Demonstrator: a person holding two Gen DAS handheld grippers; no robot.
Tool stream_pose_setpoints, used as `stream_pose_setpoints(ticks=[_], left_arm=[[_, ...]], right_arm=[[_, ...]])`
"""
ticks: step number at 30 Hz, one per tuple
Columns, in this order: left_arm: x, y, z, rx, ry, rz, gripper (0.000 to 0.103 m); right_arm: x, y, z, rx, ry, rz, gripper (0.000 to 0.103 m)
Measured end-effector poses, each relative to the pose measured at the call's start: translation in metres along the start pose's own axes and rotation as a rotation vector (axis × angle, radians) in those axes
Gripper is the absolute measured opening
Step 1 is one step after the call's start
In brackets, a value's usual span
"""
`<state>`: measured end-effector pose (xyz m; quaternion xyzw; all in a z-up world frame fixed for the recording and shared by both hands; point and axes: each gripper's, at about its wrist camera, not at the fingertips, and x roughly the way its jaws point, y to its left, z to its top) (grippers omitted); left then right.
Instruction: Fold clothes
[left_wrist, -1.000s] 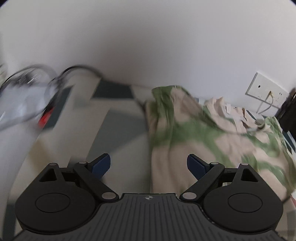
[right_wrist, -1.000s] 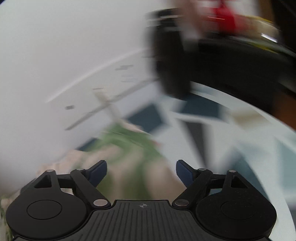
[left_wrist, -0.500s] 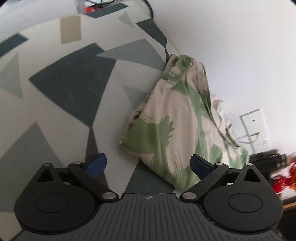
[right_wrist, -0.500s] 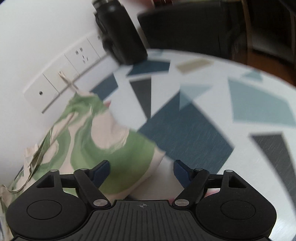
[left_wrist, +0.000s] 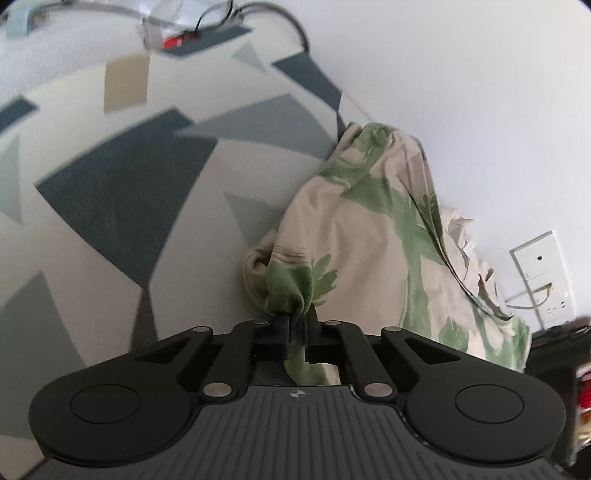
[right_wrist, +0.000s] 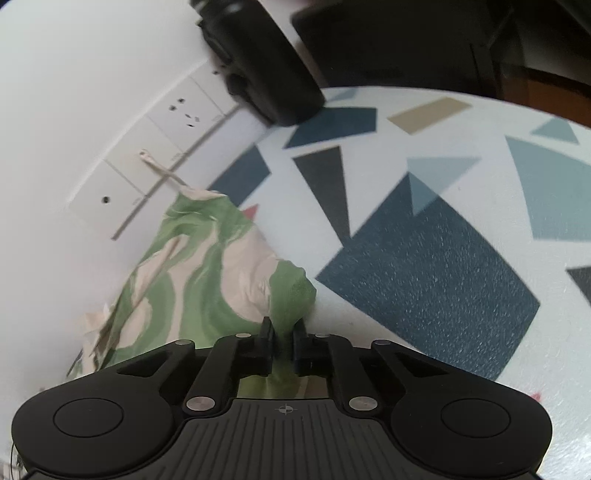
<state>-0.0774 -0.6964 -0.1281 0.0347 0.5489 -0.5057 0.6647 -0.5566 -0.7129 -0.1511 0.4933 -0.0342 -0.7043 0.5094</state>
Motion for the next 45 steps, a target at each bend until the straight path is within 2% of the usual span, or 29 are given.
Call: stream_pose_setpoints(ticks=[3, 6, 9, 11, 15, 20, 23, 24, 25, 26, 27, 28, 29, 33, 37, 39, 41, 45], left_arm=[[-0.026, -0.002, -0.002, 0.052, -0.05, -0.005, 0.006], [-0.054, 0.008, -0.005, 0.061, -0.067, -0.024, 0.006], [-0.078, 0.022, -0.021, 0.084, -0.058, -0.017, 0.006], [-0.083, 0.036, -0.037, 0.074, -0.022, 0.006, 0.006], [-0.086, 0.067, -0.07, 0.024, 0.044, 0.053, 0.006], [-0.092, 0.07, -0.082, 0.059, 0.028, 0.071, 0.006], [-0.087, 0.067, -0.083, 0.09, 0.047, 0.095, 0.019], [-0.089, 0.064, -0.083, 0.112, 0.05, 0.107, 0.024], [-0.092, 0.061, -0.084, 0.135, 0.047, 0.121, 0.042], [-0.098, 0.058, -0.084, 0.16, 0.027, 0.145, 0.067], [-0.104, 0.056, -0.085, 0.186, 0.006, 0.168, 0.072], [-0.111, 0.053, -0.085, 0.211, -0.015, 0.186, 0.073], [-0.117, 0.05, -0.083, 0.238, -0.037, 0.183, 0.073], [-0.126, 0.032, -0.062, 0.343, -0.107, 0.151, 0.073], [-0.103, 0.002, -0.029, 0.437, -0.123, 0.089, 0.075], [-0.082, -0.015, -0.016, 0.481, -0.082, 0.05, 0.075], [-0.06, -0.033, -0.005, 0.532, -0.025, 0.014, 0.075], [-0.019, -0.068, -0.005, 0.653, 0.13, -0.08, 0.075]], right_arm=[[-0.019, -0.006, 0.004, 0.007, -0.004, 0.035, 0.007], [-0.044, -0.019, 0.007, 0.023, -0.006, 0.044, 0.006], [-0.068, -0.043, 0.003, 0.047, 0.029, 0.047, 0.006], [-0.08, -0.06, -0.003, 0.057, 0.064, 0.043, 0.006], [-0.092, -0.097, -0.023, 0.068, 0.13, -0.018, 0.006], [-0.107, -0.109, -0.031, 0.008, 0.137, -0.018, 0.006], [-0.109, -0.107, -0.034, -0.011, 0.144, -0.02, 0.007], [-0.109, -0.105, -0.035, -0.027, 0.153, -0.025, 0.009], [-0.109, -0.102, -0.034, -0.045, 0.164, -0.04, 0.018], [-0.112, -0.1, -0.033, -0.056, 0.162, -0.063, 0.025], [-0.114, -0.099, -0.031, -0.065, 0.158, -0.086, 0.034], [-0.12, -0.097, -0.027, -0.069, 0.137, -0.098, 0.04], [-0.126, -0.096, -0.022, -0.072, 0.111, -0.102, 0.041], [-0.138, -0.093, -0.001, -0.051, 0.04, -0.062, 0.042], [-0.122, -0.077, 0.016, 0.013, 0.035, -0.025, 0.042], [-0.108, -0.057, 0.02, -0.015, 0.049, 0.015, 0.042], [-0.088, -0.027, 0.017, -0.123, 0.095, 0.033, 0.042], [-0.05, 0.037, -0.007, -0.449, 0.193, 0.008, 0.043]])
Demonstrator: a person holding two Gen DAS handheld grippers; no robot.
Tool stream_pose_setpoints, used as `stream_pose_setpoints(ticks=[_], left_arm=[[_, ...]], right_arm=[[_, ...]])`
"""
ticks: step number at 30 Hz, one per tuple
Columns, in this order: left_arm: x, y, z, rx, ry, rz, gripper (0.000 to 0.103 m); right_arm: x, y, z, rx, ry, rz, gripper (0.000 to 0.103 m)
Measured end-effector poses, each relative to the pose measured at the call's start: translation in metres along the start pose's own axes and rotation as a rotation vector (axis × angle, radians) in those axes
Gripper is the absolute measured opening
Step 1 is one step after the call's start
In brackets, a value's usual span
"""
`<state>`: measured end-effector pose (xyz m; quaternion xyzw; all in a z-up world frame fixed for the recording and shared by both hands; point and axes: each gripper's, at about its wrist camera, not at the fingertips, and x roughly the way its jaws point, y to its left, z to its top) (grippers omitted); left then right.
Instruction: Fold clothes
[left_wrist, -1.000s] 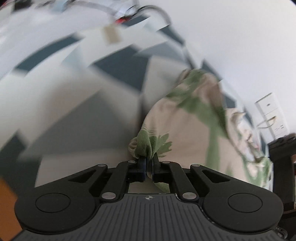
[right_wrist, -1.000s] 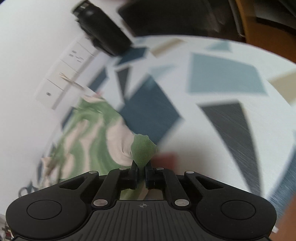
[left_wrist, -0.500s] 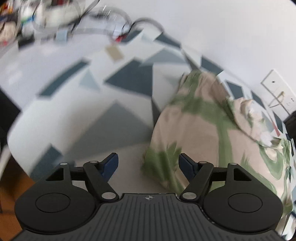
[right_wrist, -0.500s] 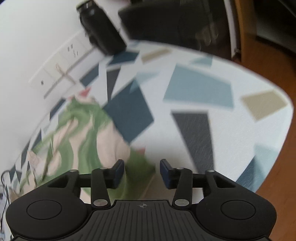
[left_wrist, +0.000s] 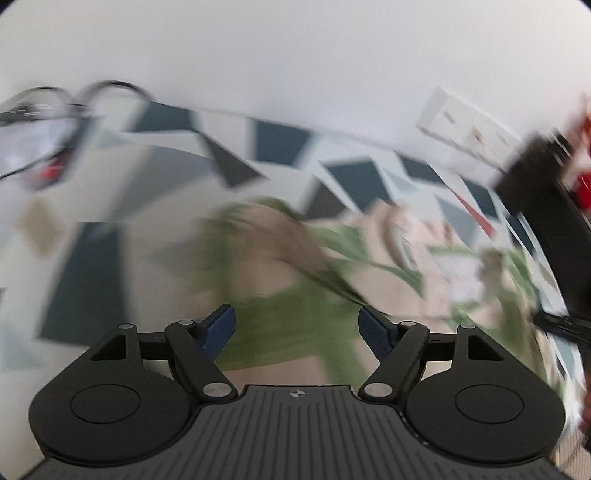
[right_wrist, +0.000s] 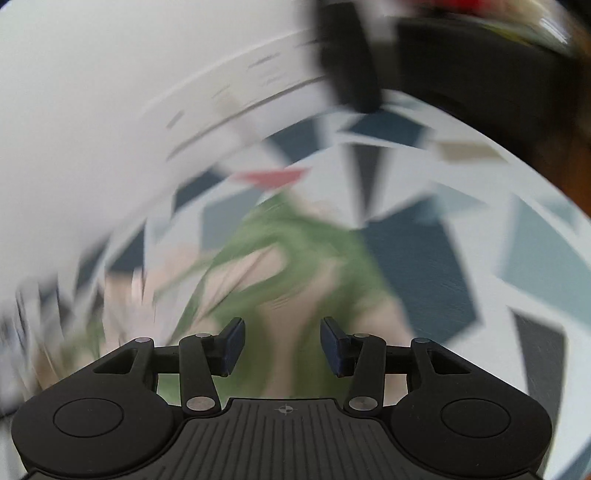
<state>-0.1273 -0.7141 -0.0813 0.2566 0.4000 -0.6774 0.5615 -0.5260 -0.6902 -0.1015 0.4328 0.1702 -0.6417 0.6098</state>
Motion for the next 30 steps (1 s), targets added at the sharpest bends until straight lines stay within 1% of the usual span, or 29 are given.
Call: stream_pose_setpoints(ticks=[1, 3, 5, 7, 8, 9, 12, 13, 14, 15, 16, 17, 18, 19, 20, 22, 24, 25, 28, 29, 30], left_arm=[[0.01, -0.009, 0.001, 0.059, 0.026, -0.001, 0.075], [0.027, -0.026, 0.0, 0.203, 0.053, 0.037, 0.075], [0.044, -0.043, -0.005, 0.357, 0.069, 0.085, 0.075], [0.057, -0.05, -0.008, 0.422, 0.074, 0.089, 0.075], [0.061, -0.051, -0.007, 0.431, 0.063, 0.085, 0.075], [0.065, -0.05, -0.002, 0.43, 0.05, 0.079, 0.075], [0.075, -0.042, 0.025, 0.378, 0.01, 0.063, 0.075], [0.078, -0.039, 0.035, 0.355, -0.007, 0.063, 0.075], [0.08, -0.036, 0.046, 0.338, -0.038, 0.079, 0.075], [0.082, -0.033, 0.057, 0.324, -0.086, 0.115, 0.075], [0.083, -0.028, 0.069, 0.296, -0.147, 0.169, 0.075], [0.082, -0.02, 0.08, 0.246, -0.201, 0.214, 0.075], [0.079, -0.01, 0.091, 0.179, -0.233, 0.231, 0.075], [0.073, 0.002, 0.1, 0.111, -0.247, 0.217, 0.075], [0.066, 0.014, 0.108, 0.049, -0.258, 0.2, 0.075], [0.052, 0.036, 0.111, -0.01, -0.258, 0.167, 0.076], [0.041, 0.056, 0.106, -0.045, -0.24, 0.143, 0.079], [0.036, 0.068, 0.1, -0.064, -0.218, 0.122, 0.079], [0.033, 0.093, 0.079, -0.101, -0.138, 0.047, 0.079], [0.033, 0.1, 0.072, -0.106, -0.113, 0.023, 0.079], [0.034, 0.102, 0.065, -0.101, -0.092, 0.007, 0.079]], right_arm=[[0.009, 0.015, 0.0, -0.088, 0.018, -0.022, 0.044], [0.027, 0.045, -0.001, -0.26, 0.054, -0.066, 0.046], [0.04, 0.058, -0.002, -0.332, 0.069, -0.102, 0.047], [0.054, 0.07, -0.003, -0.403, 0.084, -0.138, 0.049], [0.06, 0.076, -0.004, -0.435, 0.091, -0.154, 0.05], [0.062, 0.079, -0.001, -0.432, 0.093, -0.156, 0.054], [0.076, 0.085, 0.015, -0.419, 0.098, -0.163, 0.057], [0.081, 0.086, 0.022, -0.413, 0.091, -0.168, 0.055], [0.085, 0.087, 0.032, -0.405, 0.076, -0.172, 0.054], [0.09, 0.087, 0.042, -0.396, 0.06, -0.177, 0.054], [0.093, 0.087, 0.054, -0.373, 0.032, -0.184, 0.053], [0.093, 0.085, 0.067, -0.329, -0.02, -0.195, 0.053], [0.091, 0.083, 0.076, -0.274, -0.072, -0.213, 0.054], [0.089, 0.081, 0.086, -0.22, -0.121, -0.228, 0.054], [0.086, 0.078, 0.093, -0.177, -0.143, -0.228, 0.054], [0.078, 0.078, 0.096, -0.153, -0.144, -0.198, 0.055], [0.071, 0.081, 0.087, -0.198, -0.126, -0.153, 0.057], [0.07, 0.081, 0.081, -0.223, -0.106, -0.13, 0.057], [0.069, 0.089, 0.062, -0.251, -0.022, -0.008, 0.057], [0.07, 0.094, 0.054, -0.271, 0.002, 0.02, 0.057], [0.071, 0.099, 0.046, -0.29, 0.021, 0.029, 0.057]])
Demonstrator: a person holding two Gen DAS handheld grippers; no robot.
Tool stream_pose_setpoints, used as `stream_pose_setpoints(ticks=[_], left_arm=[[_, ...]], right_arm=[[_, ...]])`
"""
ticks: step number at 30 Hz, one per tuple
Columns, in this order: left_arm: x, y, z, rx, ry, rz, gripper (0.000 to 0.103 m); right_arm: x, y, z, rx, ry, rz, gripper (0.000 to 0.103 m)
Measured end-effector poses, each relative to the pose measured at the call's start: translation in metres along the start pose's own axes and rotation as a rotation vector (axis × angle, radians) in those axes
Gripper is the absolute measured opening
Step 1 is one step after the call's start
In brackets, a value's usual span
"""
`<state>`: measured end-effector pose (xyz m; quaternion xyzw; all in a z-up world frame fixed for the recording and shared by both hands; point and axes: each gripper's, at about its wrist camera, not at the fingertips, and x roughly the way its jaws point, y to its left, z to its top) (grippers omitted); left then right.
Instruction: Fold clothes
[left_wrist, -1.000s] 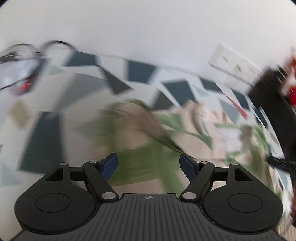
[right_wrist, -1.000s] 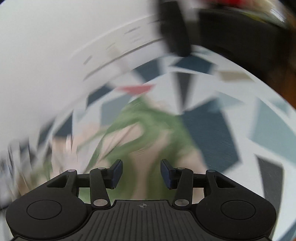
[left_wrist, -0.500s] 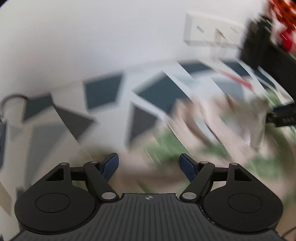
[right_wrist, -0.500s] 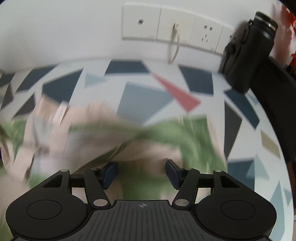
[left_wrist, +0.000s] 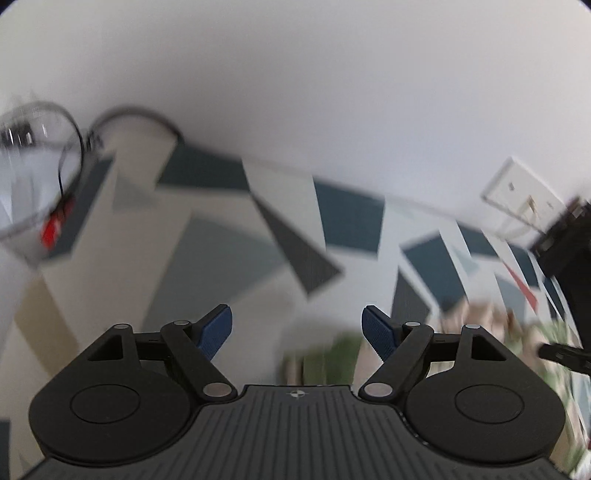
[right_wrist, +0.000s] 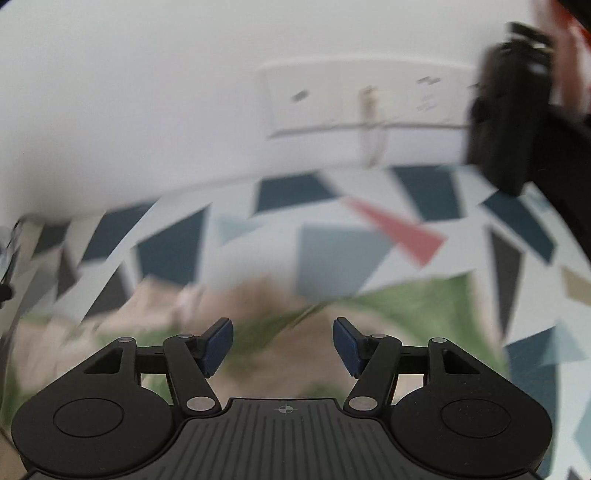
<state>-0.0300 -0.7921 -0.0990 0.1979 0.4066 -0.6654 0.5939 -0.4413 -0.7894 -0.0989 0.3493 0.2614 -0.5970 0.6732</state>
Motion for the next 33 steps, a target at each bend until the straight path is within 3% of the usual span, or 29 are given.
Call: stream_pose_setpoints(ticks=[4, 7, 9, 10, 11, 13, 17, 18, 19, 20, 21, 22, 25, 28, 33], left_arm=[[0.007, 0.0, -0.023, 0.014, 0.059, -0.056, 0.079], [0.011, -0.01, -0.032, 0.022, 0.075, -0.077, 0.076], [0.008, -0.022, -0.032, 0.078, 0.05, -0.026, 0.045], [0.007, -0.028, -0.032, 0.106, 0.037, -0.001, 0.017], [0.006, -0.032, -0.032, 0.126, 0.024, 0.022, 0.012], [0.004, -0.027, -0.025, 0.07, -0.014, 0.059, 0.01], [0.0, -0.002, -0.012, -0.077, -0.071, 0.267, 0.011], [-0.002, 0.006, -0.01, -0.114, -0.055, 0.241, 0.017], [-0.005, 0.013, -0.01, -0.134, -0.037, 0.183, 0.031], [-0.008, 0.014, -0.011, -0.13, -0.03, 0.128, 0.054], [-0.012, 0.014, -0.013, -0.115, -0.024, 0.08, 0.065], [-0.013, 0.007, -0.014, -0.063, -0.024, 0.064, 0.073], [-0.013, -0.031, -0.015, 0.127, -0.023, 0.021, 0.073], [-0.006, -0.081, -0.018, 0.312, -0.026, -0.054, 0.073], [0.044, -0.134, -0.035, 0.481, 0.064, -0.06, 0.072]], right_arm=[[0.009, 0.026, -0.019, -0.024, 0.073, 0.065, 0.057], [0.021, 0.044, -0.022, -0.056, 0.102, 0.065, 0.057], [0.027, 0.055, -0.022, -0.071, 0.1, 0.055, 0.057], [0.035, 0.055, -0.017, -0.073, 0.098, 0.046, 0.057], [0.042, 0.055, -0.012, -0.074, 0.094, 0.037, 0.056], [0.054, 0.051, 0.0, -0.049, 0.06, -0.003, 0.056], [0.055, 0.034, 0.019, 0.06, -0.05, -0.073, 0.057], [0.05, 0.026, 0.021, 0.097, -0.062, -0.072, 0.061], [0.042, 0.018, 0.02, 0.13, -0.074, -0.066, 0.066], [0.033, 0.01, 0.019, 0.16, -0.087, -0.06, 0.069], [0.025, 0.003, 0.016, 0.167, -0.098, -0.052, 0.076], [0.017, -0.001, 0.011, 0.152, -0.102, -0.049, 0.078], [0.002, -0.01, -0.002, 0.096, -0.082, -0.079, 0.078], [-0.009, -0.018, -0.014, 0.132, -0.084, -0.106, 0.078], [-0.023, -0.034, -0.031, 0.212, -0.077, -0.129, 0.078]])
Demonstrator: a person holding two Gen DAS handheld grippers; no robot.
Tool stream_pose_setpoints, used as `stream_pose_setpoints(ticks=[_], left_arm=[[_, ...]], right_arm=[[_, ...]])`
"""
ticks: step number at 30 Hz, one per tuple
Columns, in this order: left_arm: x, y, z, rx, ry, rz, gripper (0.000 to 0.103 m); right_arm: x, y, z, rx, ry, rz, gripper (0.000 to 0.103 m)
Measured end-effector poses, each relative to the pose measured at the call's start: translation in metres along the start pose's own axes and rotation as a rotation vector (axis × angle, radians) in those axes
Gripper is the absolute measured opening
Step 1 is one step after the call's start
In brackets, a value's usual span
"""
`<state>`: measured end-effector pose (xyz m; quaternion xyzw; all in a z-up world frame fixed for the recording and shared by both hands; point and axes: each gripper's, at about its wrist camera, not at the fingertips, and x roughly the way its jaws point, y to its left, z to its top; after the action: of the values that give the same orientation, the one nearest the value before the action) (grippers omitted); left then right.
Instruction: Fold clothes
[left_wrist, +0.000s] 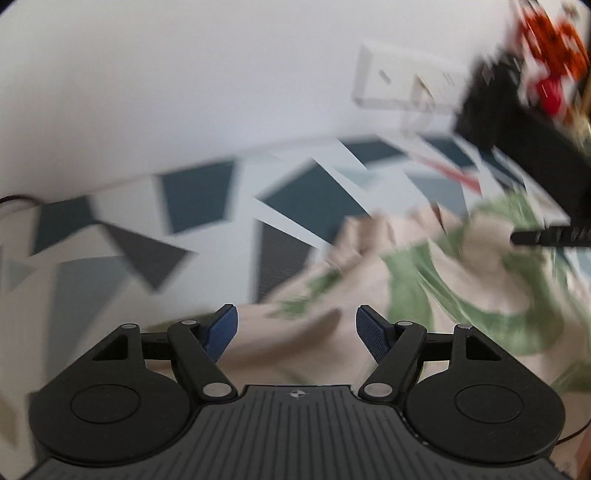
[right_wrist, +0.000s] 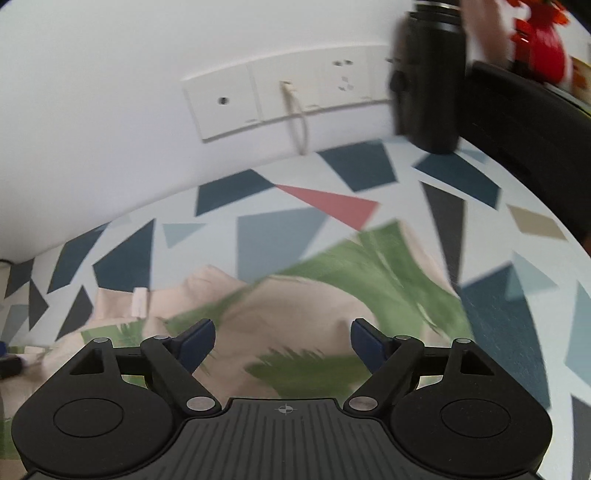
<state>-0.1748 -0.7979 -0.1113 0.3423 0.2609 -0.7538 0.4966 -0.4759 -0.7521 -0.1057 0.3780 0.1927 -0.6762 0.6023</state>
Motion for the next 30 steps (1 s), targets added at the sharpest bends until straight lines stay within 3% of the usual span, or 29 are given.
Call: stream_pose_setpoints(ticks=[3, 4, 8, 9, 11, 12, 14, 18, 21, 23, 30], left_arm=[[0.029, 0.004, 0.003, 0.002, -0.008, 0.123, 0.072], [0.037, 0.012, 0.005, -0.033, -0.017, 0.159, 0.075], [0.034, 0.049, 0.017, -0.234, -0.021, 0.217, 0.066], [0.029, 0.056, 0.019, -0.265, -0.017, 0.213, 0.066], [0.007, 0.063, 0.015, -0.289, -0.019, 0.116, 0.069], [-0.005, 0.062, 0.009, -0.279, -0.011, 0.103, 0.073], [-0.027, 0.058, -0.005, -0.275, 0.01, 0.092, 0.092], [-0.054, 0.053, -0.053, -0.345, 0.112, 0.083, 0.095], [-0.057, 0.048, -0.084, -0.383, 0.173, 0.113, 0.095], [-0.055, 0.045, -0.091, -0.401, 0.188, 0.137, 0.098], [-0.04, 0.031, -0.082, -0.296, 0.205, 0.174, 0.103]], right_arm=[[-0.007, -0.009, -0.008, -0.008, -0.009, -0.036, 0.078], [-0.009, -0.012, -0.01, -0.012, -0.015, -0.046, 0.078], [-0.018, -0.034, -0.016, 0.061, -0.033, -0.085, 0.078], [-0.02, -0.041, -0.018, 0.082, -0.038, -0.095, 0.078], [-0.026, -0.054, -0.02, 0.118, -0.046, -0.105, 0.079], [-0.028, -0.06, -0.022, 0.132, -0.046, -0.104, 0.086], [-0.032, -0.071, -0.025, 0.171, -0.053, -0.112, 0.102], [-0.034, -0.085, -0.034, 0.292, -0.014, -0.088, 0.102], [-0.032, -0.08, -0.039, 0.269, -0.028, -0.098, 0.102], [-0.03, -0.076, -0.039, 0.23, -0.034, -0.109, 0.102], [-0.024, -0.07, -0.04, 0.16, -0.026, -0.124, 0.102]])
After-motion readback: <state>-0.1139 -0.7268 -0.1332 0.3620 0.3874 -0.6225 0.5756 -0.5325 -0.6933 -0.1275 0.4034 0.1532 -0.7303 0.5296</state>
